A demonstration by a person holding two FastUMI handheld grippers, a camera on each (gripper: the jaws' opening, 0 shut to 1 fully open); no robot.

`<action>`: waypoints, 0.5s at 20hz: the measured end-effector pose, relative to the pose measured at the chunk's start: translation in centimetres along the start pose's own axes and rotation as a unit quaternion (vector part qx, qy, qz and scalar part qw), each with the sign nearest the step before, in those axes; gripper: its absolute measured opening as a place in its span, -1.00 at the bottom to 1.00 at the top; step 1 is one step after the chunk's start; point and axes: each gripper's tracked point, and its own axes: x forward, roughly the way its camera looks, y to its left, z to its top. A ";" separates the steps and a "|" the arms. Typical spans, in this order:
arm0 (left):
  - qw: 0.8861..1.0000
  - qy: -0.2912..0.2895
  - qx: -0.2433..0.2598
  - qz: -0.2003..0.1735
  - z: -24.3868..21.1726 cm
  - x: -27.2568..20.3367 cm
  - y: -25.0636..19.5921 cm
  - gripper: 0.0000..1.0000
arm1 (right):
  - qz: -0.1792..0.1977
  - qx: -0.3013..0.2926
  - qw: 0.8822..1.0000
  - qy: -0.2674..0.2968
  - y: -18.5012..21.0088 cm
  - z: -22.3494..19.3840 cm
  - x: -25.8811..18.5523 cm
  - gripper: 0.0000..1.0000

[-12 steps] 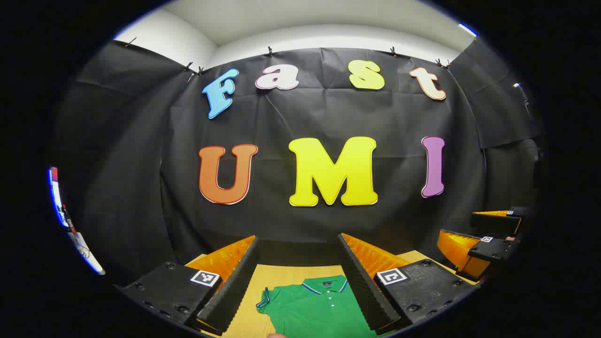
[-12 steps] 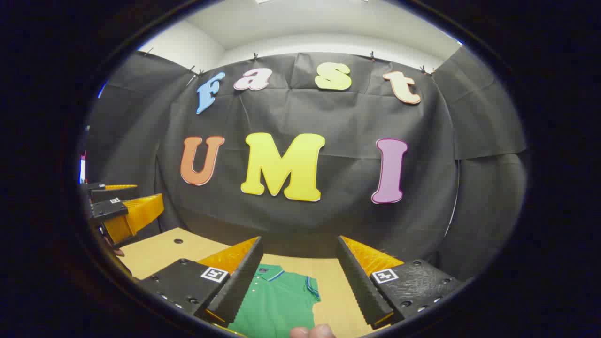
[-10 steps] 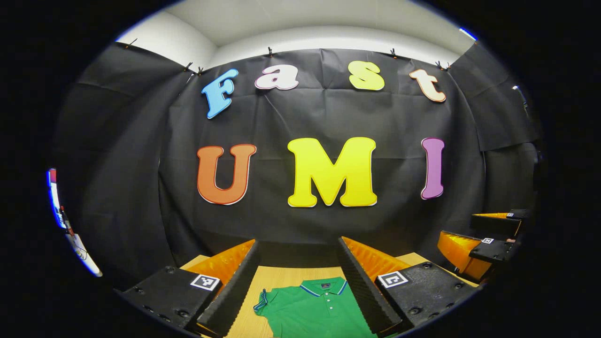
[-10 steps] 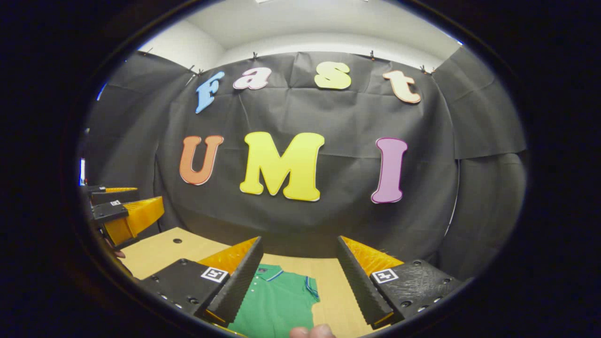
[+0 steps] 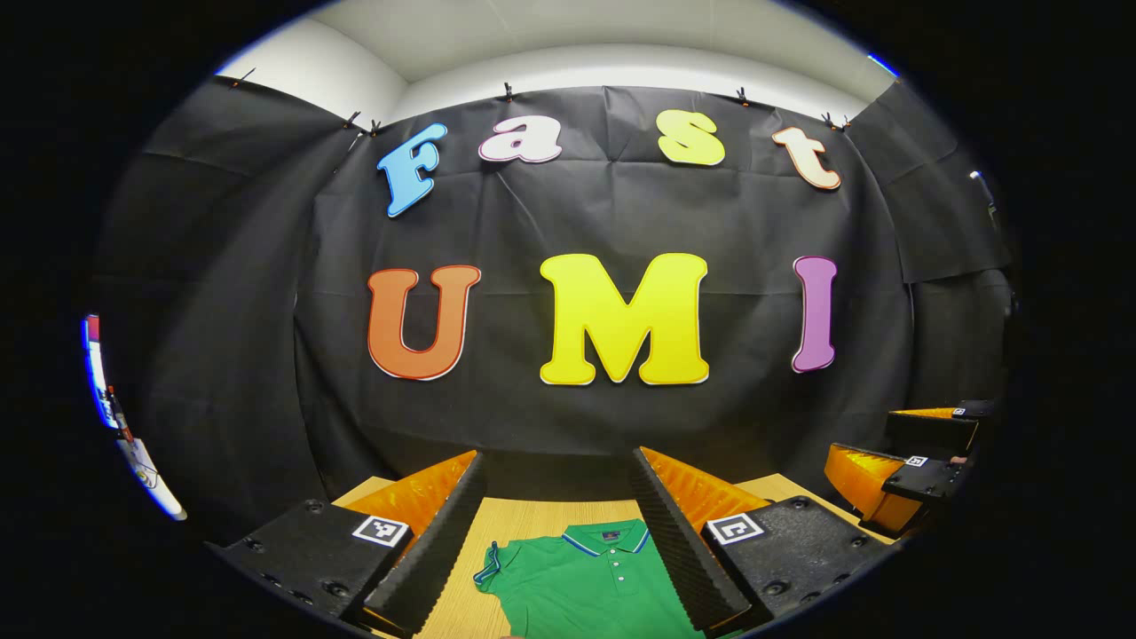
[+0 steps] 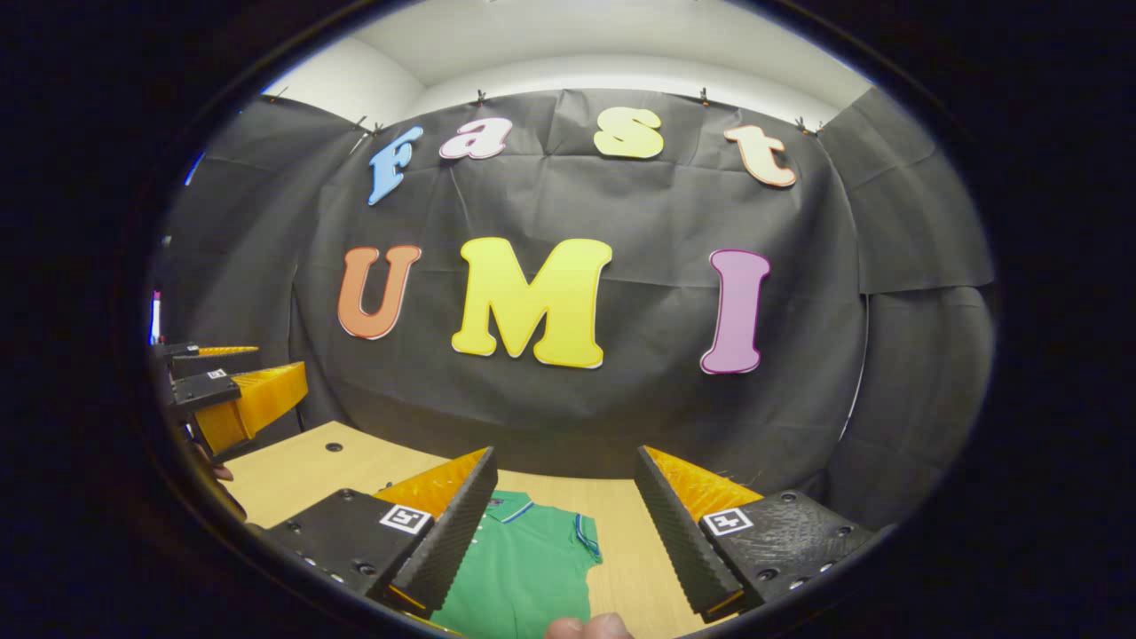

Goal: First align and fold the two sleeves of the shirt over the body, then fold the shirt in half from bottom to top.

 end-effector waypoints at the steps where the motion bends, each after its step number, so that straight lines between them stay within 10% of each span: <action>1: 1.000 0.001 0.000 0.001 0.0 0.0 0.0 1.00 | 0.000 0.000 1.000 0.002 0.0 -0.1 0.0 0.89; 10: 1.000 0.011 -0.001 0.003 -0.7 0.8 0.4 1.00 | 0.005 -0.006 0.999 0.035 -1.0 -2.4 2.3 0.90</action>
